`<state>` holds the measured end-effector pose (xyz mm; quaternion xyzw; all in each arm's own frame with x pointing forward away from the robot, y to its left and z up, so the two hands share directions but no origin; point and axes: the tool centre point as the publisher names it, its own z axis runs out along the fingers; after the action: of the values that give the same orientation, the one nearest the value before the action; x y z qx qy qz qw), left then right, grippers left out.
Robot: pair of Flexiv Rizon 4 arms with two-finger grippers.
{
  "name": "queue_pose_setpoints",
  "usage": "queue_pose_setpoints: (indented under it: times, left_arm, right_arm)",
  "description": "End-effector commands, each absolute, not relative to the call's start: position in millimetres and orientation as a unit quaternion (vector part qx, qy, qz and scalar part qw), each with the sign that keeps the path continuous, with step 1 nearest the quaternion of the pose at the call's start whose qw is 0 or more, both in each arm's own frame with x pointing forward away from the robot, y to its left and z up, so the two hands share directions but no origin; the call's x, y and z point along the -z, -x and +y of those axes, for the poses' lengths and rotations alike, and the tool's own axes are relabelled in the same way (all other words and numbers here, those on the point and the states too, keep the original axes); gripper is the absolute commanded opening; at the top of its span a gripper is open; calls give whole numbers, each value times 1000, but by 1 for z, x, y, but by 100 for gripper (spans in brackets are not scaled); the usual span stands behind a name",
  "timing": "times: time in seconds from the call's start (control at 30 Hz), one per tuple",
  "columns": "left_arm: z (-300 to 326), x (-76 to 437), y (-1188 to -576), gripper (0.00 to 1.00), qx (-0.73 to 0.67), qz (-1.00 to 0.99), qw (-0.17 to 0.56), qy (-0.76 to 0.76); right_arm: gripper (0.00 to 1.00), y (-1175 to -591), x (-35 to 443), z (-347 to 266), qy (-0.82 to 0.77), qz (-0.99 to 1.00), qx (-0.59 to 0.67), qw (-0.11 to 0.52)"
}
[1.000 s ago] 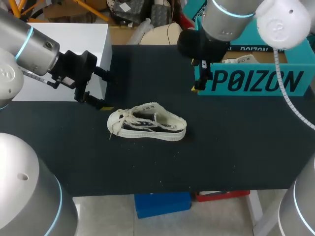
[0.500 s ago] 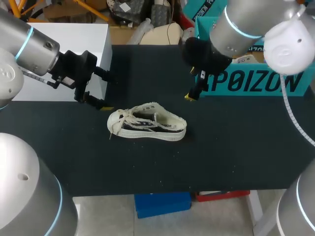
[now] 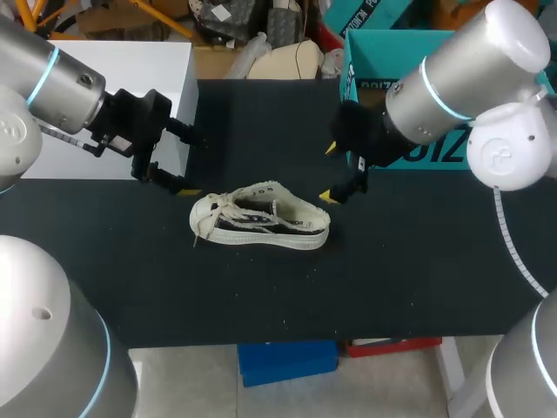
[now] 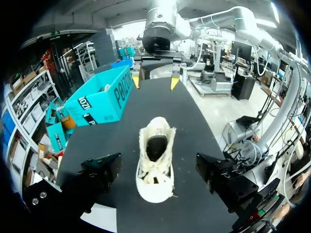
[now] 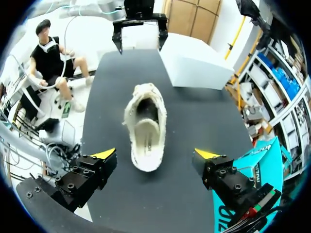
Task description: Take the shoe out of the shoebox, open the shoe tongue, remove and reinsert the insole, then place the shoe into the shoebox
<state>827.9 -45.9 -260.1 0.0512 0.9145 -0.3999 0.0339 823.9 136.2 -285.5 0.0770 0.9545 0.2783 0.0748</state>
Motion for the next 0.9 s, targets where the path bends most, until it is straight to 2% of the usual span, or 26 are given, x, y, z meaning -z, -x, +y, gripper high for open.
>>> queue_pose_setpoints:
  times: [0.03, 0.13, 0.43, 0.9]
  left_arm:
    - [-47, 261, -827, 100, 400, 914, 36, -51]
    - [-47, 261, -827, 100, 400, 914, 36, -51]
    - [-47, 261, -827, 100, 400, 914, 36, -51]
    - [-47, 261, -827, 100, 400, 914, 36, -51]
  right_arm:
    - [100, -823, 287, 135, -76, 952, -287, 76]
    - [100, -823, 289, 133, -79, 947, -302, 75]
    - [100, -820, 325, 136, -118, 889, -422, 130]
    - [100, -824, 362, 142, -104, 873, -465, 105]
